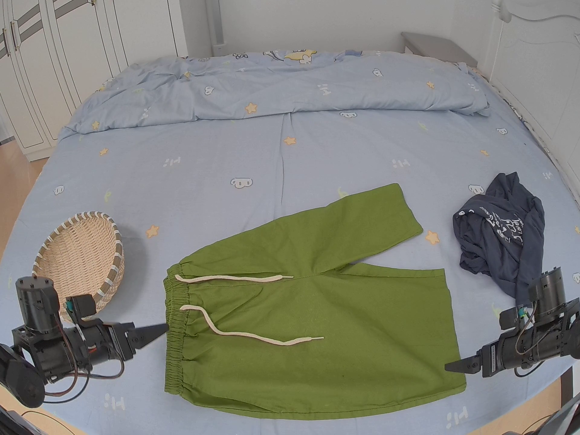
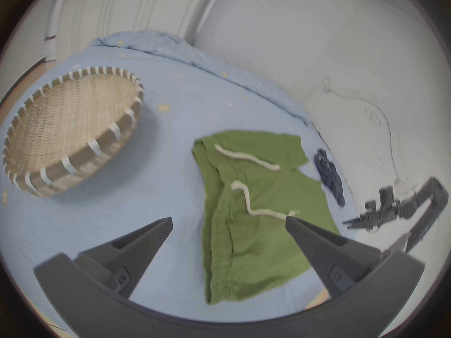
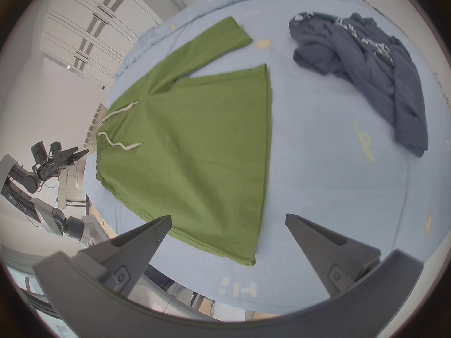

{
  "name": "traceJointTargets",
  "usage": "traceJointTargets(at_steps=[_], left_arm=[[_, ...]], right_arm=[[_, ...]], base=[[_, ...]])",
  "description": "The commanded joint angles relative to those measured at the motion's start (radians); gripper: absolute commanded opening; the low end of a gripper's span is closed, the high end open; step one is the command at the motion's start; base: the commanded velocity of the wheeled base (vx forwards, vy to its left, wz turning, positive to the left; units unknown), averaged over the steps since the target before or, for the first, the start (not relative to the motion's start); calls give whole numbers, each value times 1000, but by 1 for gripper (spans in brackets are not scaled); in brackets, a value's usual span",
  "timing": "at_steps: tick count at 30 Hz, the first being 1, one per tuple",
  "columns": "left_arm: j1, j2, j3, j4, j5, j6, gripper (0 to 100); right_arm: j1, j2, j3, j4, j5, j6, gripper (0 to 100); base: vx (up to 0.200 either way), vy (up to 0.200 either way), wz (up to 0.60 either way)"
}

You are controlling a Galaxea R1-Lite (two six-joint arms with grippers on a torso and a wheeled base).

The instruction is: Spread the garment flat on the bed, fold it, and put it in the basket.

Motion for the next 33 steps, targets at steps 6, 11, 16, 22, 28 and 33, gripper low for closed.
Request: traceJointTargets(at_steps=[6, 11, 16, 22, 28, 33], left_arm=[[39, 72, -286, 133, 0, -224, 100], [48, 161, -382, 224, 9, -272, 100], [54, 204, -470, 345, 14, -272, 100], [45, 232, -547, 423, 36, -304, 100], [30, 249, -562, 423, 36, -359, 100], [17, 306, -579, 415, 36, -367, 100]], right_arm=[[15, -209, -315, 232, 13, 16, 100], [20, -237, -421, 299, 22, 21, 100], [18, -259, -428, 305, 39, 25, 100], [15, -260, -424, 305, 39, 27, 100], [12, -260, -421, 305, 39, 27, 100], [12, -260, -419, 305, 39, 27, 100]], base=[[0, 0, 0], [0, 0, 0], [0, 0, 0], [0, 0, 0], [0, 0, 0], [0, 0, 0]])
